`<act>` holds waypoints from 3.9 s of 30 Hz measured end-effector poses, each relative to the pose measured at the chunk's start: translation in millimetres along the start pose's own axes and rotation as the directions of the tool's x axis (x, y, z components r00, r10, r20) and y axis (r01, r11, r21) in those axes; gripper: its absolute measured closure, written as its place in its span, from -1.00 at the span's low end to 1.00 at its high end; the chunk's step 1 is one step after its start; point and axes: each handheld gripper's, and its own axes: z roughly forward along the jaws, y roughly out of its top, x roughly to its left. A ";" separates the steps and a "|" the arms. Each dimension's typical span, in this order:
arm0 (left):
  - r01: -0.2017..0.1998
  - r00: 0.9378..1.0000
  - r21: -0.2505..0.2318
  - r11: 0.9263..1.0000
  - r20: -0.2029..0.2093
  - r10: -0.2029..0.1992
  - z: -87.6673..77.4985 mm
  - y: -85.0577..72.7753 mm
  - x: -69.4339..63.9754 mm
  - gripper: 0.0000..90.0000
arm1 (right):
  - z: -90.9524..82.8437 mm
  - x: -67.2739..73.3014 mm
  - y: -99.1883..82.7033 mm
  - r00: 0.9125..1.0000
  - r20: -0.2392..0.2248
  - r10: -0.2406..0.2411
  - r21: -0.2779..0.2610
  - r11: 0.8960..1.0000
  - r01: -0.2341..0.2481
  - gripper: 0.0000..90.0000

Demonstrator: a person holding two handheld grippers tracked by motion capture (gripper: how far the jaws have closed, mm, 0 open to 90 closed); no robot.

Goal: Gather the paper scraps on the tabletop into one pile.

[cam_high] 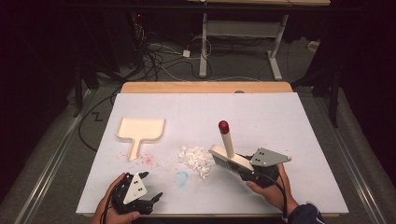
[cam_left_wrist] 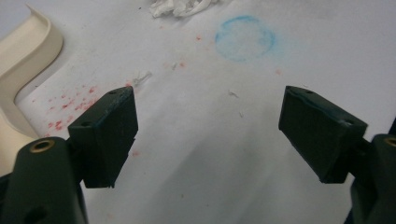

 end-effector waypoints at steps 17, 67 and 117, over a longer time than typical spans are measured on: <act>-0.021 1.000 0.000 1.000 -0.003 0.021 1.4 2.4 -0.8 -0.58 | -16.8 -26.3 -21.0 0.976 0.208 0.059 0.024 0.998 -0.065 0.51; 0.037 0.999 -0.012 0.999 -0.023 -0.037 -3.2 -0.3 7.7 -0.58 | -77.9 -64.9 -43.4 0.951 -0.046 0.307 0.234 0.928 -0.289 0.41; 0.024 0.993 -0.068 0.997 -0.113 -0.032 -3.7 4.8 2.3 -0.65 | -77.1 -17.1 -54.5 0.913 0.405 -0.034 0.058 0.998 0.011 -0.51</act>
